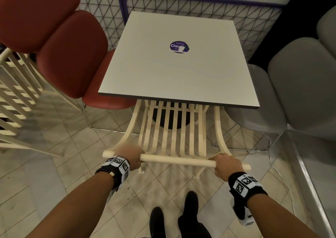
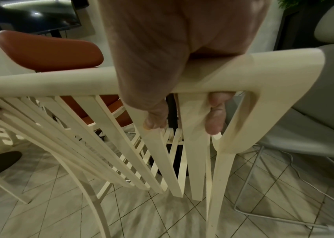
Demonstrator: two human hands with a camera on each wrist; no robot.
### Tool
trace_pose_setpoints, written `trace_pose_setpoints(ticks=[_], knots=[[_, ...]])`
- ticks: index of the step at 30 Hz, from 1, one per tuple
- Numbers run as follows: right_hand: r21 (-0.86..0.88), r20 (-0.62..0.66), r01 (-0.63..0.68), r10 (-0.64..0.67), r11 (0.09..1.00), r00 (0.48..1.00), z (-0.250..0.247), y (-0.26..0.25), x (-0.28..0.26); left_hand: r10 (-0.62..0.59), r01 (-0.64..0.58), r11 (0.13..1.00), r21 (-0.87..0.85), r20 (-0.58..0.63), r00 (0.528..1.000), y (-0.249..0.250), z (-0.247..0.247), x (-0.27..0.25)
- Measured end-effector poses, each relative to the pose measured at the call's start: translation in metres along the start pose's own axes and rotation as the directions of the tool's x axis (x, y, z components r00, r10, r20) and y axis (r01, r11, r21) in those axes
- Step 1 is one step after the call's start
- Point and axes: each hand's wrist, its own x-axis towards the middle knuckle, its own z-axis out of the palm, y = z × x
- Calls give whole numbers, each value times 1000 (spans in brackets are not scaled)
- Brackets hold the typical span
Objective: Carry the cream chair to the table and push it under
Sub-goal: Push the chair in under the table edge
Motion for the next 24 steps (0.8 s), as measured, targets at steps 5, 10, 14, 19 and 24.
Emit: trace_pose_setpoints(ticks=[5, 10, 14, 19, 24], knots=[[-9, -13, 2, -2, 1000, 1000, 3, -1, 1, 10, -10, 1000, 0, 11, 1000, -3, 0, 1], [-7, -13, 9, -9, 1000, 1000, 6, -2, 0, 2, -2, 1000, 3, 12, 1000, -4, 1, 0], [-6, -23, 8, -8, 1000, 1000, 5, -2, 0, -16, 16, 1000, -1, 5, 1000, -2, 2, -1], [-10, -38, 9, -9, 1000, 999, 6, -2, -2, -31, 31, 1000, -7, 7, 1000, -1, 3, -1], [-12, -24, 18, -19, 1000, 1000, 13, 7, -5, 0, 0, 1000, 11, 8, 1000, 5, 14, -8]])
